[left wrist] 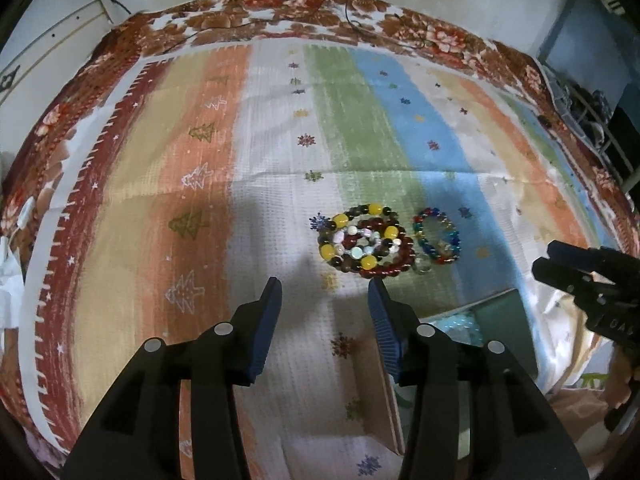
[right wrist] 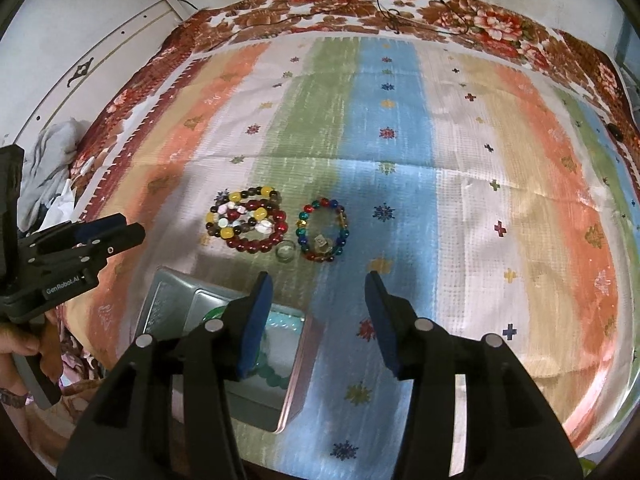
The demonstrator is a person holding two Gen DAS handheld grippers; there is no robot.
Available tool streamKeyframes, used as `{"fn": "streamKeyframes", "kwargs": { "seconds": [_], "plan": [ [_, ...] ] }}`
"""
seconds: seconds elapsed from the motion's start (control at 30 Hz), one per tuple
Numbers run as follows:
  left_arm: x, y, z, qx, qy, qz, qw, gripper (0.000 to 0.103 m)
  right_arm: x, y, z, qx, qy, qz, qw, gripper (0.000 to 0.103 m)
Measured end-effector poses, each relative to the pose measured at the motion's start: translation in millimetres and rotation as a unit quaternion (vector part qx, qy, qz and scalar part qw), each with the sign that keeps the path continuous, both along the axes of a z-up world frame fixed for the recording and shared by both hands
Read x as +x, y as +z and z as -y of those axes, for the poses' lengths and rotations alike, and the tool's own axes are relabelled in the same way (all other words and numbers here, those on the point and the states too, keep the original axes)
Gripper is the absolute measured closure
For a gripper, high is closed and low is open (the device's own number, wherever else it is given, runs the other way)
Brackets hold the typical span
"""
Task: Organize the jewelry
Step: 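Grasp the yellow-and-black bead bracelet with the left tool while the right tool grasps the multicolour bead bracelet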
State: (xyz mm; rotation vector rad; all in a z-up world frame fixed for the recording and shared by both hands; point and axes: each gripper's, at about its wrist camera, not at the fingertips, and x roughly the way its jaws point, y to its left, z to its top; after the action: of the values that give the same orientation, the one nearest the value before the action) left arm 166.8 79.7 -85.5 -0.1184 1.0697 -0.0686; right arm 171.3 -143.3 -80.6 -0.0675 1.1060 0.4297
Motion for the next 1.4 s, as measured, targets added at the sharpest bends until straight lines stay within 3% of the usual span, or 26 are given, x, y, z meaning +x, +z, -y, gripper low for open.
{"fn": "streamKeyframes", "kwargs": {
  "seconds": [0.73,1.23,1.4],
  "plan": [
    [77,-56,2,0.075,-0.031,-0.063,0.9947,0.058,69,-50,-18,-0.027,0.008,-0.055,0.998,0.053],
    [100,-79,13,0.127,-0.063,-0.076,0.9871,0.058,95,-85,-26,-0.048,0.011,-0.089,0.995,0.054],
    [101,-75,9,0.099,-0.065,-0.077,0.99,0.06,100,-89,-24,-0.042,0.004,-0.095,0.995,0.054]
  ]
}}
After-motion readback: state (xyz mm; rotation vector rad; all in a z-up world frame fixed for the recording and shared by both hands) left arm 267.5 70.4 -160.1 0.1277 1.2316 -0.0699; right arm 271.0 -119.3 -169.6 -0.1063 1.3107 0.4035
